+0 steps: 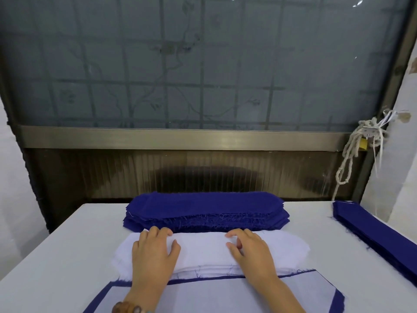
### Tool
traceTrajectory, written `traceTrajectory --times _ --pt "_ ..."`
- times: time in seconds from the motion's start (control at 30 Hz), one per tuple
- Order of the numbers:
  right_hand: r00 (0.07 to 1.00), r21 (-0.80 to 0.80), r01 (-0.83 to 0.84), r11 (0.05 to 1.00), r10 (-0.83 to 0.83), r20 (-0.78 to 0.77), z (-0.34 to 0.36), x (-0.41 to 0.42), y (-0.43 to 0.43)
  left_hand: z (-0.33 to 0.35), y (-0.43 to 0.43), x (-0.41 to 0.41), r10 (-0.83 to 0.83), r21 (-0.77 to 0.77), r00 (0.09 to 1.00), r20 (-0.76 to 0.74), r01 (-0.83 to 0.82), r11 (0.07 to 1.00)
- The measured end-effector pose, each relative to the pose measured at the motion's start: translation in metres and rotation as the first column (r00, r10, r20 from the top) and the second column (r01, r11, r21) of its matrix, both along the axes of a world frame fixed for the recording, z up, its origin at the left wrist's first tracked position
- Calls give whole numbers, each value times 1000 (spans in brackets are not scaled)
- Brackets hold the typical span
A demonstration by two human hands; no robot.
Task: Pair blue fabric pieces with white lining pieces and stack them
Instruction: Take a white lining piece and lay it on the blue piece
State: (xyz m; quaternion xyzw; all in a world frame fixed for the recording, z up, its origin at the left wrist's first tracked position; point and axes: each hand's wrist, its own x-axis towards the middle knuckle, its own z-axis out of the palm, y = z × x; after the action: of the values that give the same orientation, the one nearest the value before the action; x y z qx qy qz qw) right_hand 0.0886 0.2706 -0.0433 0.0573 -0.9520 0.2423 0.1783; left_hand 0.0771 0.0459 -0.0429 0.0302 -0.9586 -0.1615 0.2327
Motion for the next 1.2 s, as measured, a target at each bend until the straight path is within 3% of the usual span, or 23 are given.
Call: traceTrajectory --times 0.2,0.5,0.6,0.77,1.0,1.1,1.2 --pt "1000 -13 10 1000 -10 -7 0 0 -1 0 3 -1 -97 87 995 4 97 991" --pt "999 -11 -26 1000 26 -26 2 4 2 4 1 -1 -110 305 980 -166 157 939" --pt "1000 -13 4 1000 -4 -13 1 2 2 5 -3 -2 -92 272 983 -159 133 953" --pt "998 -44 63 997 -64 -7 -2 -2 6 3 -15 -7 -44 87 998 -43 48 995" --pt "937 17 348 937 -347 -26 5 -3 28 5 -19 -7 -66 121 988 -142 83 989" --pt "898 -2 436 900 -436 -61 9 -1 38 3 -21 -8 -55 119 993 -109 68 991" --pt "890 14 454 891 -455 30 10 0 49 2 -22 -9 -39 107 998 -48 44 993"
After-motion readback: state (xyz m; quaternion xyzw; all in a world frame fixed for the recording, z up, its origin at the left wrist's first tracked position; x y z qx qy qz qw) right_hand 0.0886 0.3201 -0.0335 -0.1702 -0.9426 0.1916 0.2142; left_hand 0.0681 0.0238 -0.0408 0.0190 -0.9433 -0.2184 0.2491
